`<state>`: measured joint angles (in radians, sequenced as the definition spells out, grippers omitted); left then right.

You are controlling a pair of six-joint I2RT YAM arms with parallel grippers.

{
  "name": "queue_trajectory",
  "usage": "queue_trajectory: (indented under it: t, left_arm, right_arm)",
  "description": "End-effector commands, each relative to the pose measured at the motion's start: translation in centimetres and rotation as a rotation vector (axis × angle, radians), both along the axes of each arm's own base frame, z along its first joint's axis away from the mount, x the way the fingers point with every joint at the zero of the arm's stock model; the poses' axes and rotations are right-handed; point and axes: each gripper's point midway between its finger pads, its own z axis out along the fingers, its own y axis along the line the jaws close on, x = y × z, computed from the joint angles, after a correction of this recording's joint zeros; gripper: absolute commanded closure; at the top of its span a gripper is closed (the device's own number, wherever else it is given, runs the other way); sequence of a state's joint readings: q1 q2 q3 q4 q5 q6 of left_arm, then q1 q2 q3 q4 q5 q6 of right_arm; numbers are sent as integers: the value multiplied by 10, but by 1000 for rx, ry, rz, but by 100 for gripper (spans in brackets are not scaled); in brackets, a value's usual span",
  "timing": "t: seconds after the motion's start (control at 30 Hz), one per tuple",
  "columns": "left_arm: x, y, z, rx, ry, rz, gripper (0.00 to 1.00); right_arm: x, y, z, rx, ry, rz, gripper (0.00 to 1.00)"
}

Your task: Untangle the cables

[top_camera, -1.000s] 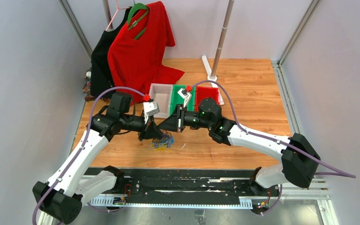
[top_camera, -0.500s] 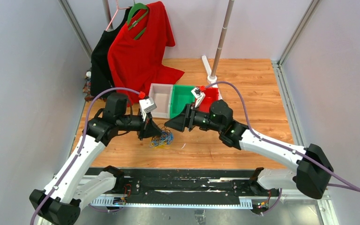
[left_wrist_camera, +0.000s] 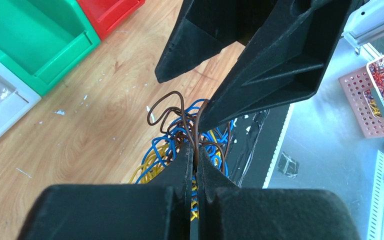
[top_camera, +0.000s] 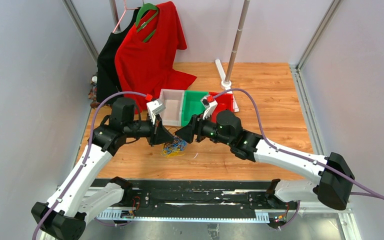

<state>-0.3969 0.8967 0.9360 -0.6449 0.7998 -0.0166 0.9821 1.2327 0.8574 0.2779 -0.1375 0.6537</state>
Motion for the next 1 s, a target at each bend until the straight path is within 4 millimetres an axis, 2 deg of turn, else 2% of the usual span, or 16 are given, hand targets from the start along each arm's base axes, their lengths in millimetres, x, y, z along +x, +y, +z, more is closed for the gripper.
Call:
queue_trajectory:
  t: [0.0, 0.13, 0.2, 0.3, 0.4, 0.6, 0.73, 0.8, 0.97]
  left_arm:
    - [-6, -3, 16, -32, -25, -28, 99]
    - [-9, -3, 16, -30, -30, -39, 99]
    - [-12, -3, 18, -37, -29, -56, 99]
    - [-16, -4, 19, -45, -29, -74, 99]
    - [-19, -3, 17, -36, -34, -88, 99]
    - [-16, 3, 9, 20, -67, -83, 99]
    - [-12, 11, 3, 80, -108, -73, 92]
    - [-12, 12, 3, 88, -115, -73, 84]
    - [-13, 8, 9, 56, -108, -87, 83]
  right_arm:
    - [5, 11, 22, 15, -79, -21, 43]
    - [4, 21, 22, 26, -85, -9, 51]
    - [5, 25, 21, 17, -83, -12, 61]
    - [6, 28, 24, 19, -87, -8, 84]
    - [3, 30, 26, 24, -92, 7, 99]
    - [-6, 22, 22, 28, -93, 33, 99]
    - [-15, 8, 26, 49, -123, 35, 100]
    - [-18, 2, 28, 49, -134, 40, 99]
    - [-28, -5, 26, 54, -137, 68, 99]
